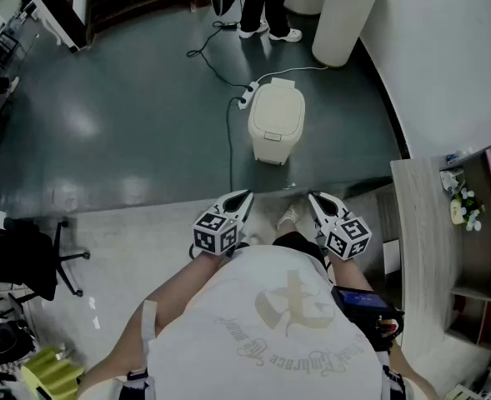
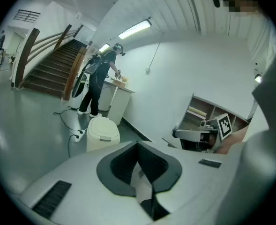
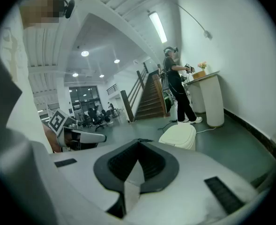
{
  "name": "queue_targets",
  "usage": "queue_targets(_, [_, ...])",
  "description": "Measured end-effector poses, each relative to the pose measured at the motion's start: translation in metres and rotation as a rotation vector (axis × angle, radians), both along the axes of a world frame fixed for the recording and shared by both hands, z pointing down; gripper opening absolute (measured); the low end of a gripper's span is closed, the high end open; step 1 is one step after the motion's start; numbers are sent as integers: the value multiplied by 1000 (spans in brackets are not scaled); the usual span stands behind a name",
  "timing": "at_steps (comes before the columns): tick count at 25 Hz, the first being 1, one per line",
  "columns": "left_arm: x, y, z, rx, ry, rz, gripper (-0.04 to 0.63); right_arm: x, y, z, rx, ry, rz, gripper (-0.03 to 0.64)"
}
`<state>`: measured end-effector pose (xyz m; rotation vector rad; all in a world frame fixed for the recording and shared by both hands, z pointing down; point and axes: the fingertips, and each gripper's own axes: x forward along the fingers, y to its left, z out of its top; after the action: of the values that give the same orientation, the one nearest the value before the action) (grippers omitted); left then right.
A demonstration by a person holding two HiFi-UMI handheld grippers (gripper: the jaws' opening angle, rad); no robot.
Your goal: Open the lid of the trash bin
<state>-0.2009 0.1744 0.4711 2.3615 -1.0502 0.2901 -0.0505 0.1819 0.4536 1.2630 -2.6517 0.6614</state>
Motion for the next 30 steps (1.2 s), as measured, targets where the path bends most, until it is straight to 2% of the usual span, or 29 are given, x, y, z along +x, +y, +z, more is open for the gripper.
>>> queue_targets(7, [1, 0, 1, -4, 2, -5, 11, -10, 1, 1, 4, 26, -47, 5])
queue_targets(21, [-10, 6, 11, -29, 8, -51, 9, -10, -5, 17, -32, 89, -31, 5])
queue_targets(30, [4, -6, 18, -36, 0, -38, 11, -7, -12, 21, -22, 117, -76, 5])
